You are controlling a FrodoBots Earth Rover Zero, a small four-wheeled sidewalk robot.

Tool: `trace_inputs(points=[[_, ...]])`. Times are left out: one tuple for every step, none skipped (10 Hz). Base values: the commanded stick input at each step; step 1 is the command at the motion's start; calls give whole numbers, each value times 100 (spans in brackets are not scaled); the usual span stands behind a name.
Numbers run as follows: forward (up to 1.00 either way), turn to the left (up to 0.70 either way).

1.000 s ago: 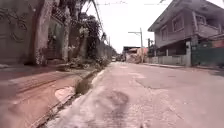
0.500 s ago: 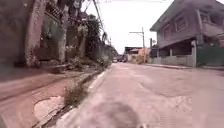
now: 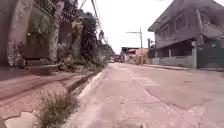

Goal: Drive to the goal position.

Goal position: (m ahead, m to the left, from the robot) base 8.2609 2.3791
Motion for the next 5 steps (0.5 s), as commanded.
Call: trace_inputs(points=[[100, 0], [100, 0], [100, 0], [100, 0], [100, 0]])
